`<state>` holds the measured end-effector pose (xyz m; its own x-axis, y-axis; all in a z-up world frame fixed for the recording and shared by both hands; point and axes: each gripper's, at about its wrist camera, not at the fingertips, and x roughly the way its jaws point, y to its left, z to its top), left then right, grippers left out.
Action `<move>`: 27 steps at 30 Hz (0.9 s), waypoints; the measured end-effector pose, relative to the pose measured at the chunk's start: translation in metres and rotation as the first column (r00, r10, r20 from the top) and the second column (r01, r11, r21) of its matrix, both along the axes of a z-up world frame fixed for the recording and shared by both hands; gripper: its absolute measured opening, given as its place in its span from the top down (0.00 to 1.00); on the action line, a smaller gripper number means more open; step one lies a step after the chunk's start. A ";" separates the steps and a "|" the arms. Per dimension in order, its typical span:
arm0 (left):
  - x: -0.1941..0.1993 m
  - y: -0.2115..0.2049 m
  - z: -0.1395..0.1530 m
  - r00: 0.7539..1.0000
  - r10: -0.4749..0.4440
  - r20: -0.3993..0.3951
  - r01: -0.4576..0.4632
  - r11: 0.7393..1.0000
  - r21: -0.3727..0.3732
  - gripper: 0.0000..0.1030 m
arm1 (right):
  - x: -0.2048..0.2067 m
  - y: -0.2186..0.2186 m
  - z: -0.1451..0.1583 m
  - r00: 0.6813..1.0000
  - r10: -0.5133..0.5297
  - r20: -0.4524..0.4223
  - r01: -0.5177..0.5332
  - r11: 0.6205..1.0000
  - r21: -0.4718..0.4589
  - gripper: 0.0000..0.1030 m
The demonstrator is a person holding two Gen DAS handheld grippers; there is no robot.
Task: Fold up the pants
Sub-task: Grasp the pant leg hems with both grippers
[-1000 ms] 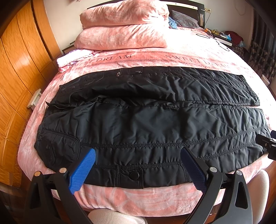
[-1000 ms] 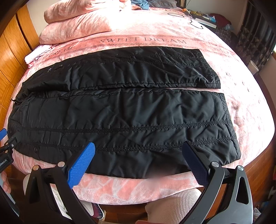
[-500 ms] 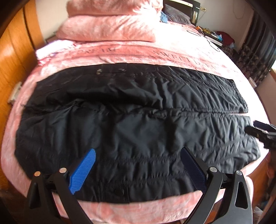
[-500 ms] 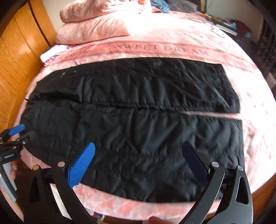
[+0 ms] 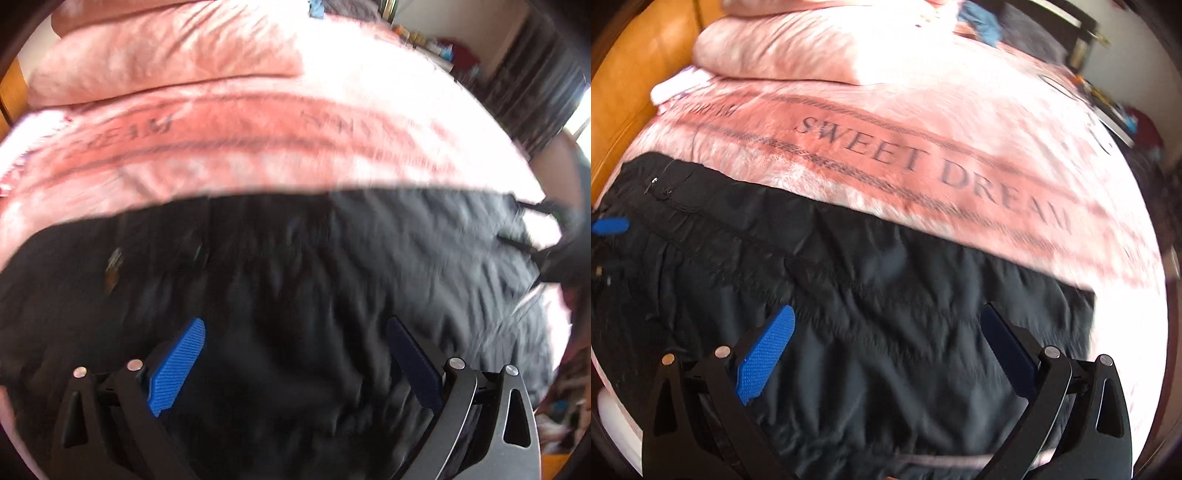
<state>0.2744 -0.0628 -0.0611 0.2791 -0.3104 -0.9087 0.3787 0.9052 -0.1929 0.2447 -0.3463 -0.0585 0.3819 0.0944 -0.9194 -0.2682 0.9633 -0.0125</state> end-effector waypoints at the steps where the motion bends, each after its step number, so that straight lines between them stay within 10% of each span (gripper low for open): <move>1: 0.016 -0.001 -0.003 1.000 -0.002 0.010 0.002 1.000 -0.017 0.04 | 0.011 0.000 -0.005 0.999 0.044 -0.006 -0.044 0.999 0.022 0.02; 12: 0.092 -0.012 -0.037 0.985 -0.173 0.002 0.173 0.985 -0.028 0.04 | 0.084 0.002 -0.064 0.945 0.280 -0.168 -0.272 0.960 0.071 0.02; 21: 0.099 -0.022 -0.035 0.973 -0.231 0.015 0.232 0.970 -0.068 0.04 | 0.065 0.000 -0.063 0.925 0.362 -0.116 -0.363 0.932 0.013 0.04; 27: 0.100 -0.033 -0.034 0.960 -0.278 0.017 0.278 0.959 -0.061 0.04 | 0.041 0.002 -0.047 0.908 0.415 -0.056 -0.416 0.909 -0.002 0.78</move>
